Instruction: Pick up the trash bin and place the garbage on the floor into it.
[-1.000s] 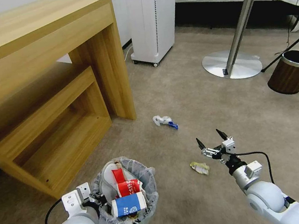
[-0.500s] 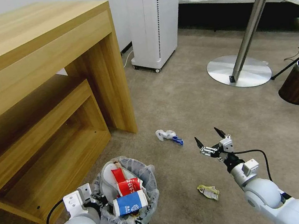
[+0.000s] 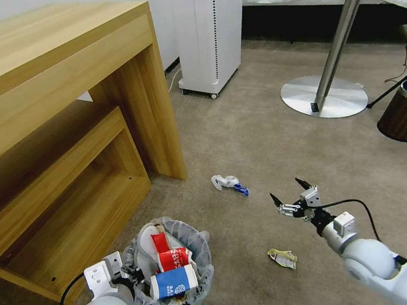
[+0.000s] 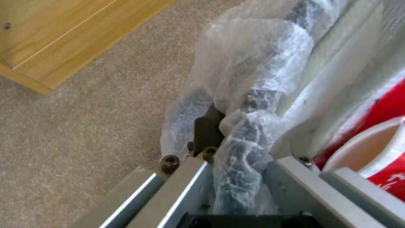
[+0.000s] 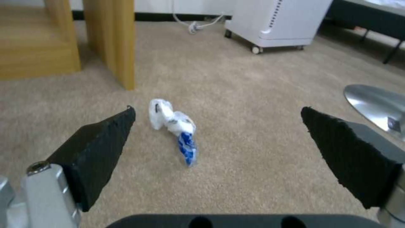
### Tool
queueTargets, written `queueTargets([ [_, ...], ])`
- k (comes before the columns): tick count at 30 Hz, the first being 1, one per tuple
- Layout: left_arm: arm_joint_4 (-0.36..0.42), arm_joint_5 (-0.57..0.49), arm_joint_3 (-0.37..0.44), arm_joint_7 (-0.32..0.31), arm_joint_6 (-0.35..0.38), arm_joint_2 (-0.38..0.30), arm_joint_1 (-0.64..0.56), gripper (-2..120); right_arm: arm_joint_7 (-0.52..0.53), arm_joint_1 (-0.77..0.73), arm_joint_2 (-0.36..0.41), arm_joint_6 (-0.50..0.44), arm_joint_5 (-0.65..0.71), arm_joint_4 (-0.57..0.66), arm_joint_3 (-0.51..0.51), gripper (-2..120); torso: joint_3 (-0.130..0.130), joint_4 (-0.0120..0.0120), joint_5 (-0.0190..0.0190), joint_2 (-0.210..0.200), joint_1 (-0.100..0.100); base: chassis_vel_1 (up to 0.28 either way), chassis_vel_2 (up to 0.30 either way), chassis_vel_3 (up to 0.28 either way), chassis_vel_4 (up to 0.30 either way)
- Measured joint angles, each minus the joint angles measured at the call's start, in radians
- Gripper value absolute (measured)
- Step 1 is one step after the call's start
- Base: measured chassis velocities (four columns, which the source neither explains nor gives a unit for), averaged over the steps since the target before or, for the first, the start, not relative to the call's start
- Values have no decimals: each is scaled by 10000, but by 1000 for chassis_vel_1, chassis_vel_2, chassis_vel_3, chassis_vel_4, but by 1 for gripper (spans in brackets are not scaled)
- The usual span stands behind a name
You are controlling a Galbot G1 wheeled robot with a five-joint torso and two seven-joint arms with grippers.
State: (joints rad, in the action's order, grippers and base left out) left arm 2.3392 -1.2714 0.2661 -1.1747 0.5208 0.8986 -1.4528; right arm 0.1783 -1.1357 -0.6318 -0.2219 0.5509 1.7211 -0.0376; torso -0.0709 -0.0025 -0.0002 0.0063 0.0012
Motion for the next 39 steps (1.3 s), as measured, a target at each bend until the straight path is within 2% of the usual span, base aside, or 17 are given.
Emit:
queueTargets([
  [4, -24, 79, 21, 5, -2, 121, -54, 0, 108, 288, -211, -201, -30, -47, -189, 100, -1, 3, 3, 0, 0, 0, 0, 0, 0],
  [10, -35, 121, 42, 14, -2, 112, -71, 0, -125, 224, -688, -517, 135, 115, 133, 100, -1, 3, 1, 0, 0, 0, 0, 0, 0],
  [28, -32, 247, 36, 36, 18, 113, -157, 0, -438, 6, -911, -348, 373, -31, 223, 100, 0, 1, 2, 2, 0, 0, 0, 0, 0],
  [39, -101, 303, 41, 44, 23, 148, -143, 0, -406, 204, -988, -438, 273, -252, -84, 100, -1, 2, 2, 1, 2, -103, 90, 93, -98],
])
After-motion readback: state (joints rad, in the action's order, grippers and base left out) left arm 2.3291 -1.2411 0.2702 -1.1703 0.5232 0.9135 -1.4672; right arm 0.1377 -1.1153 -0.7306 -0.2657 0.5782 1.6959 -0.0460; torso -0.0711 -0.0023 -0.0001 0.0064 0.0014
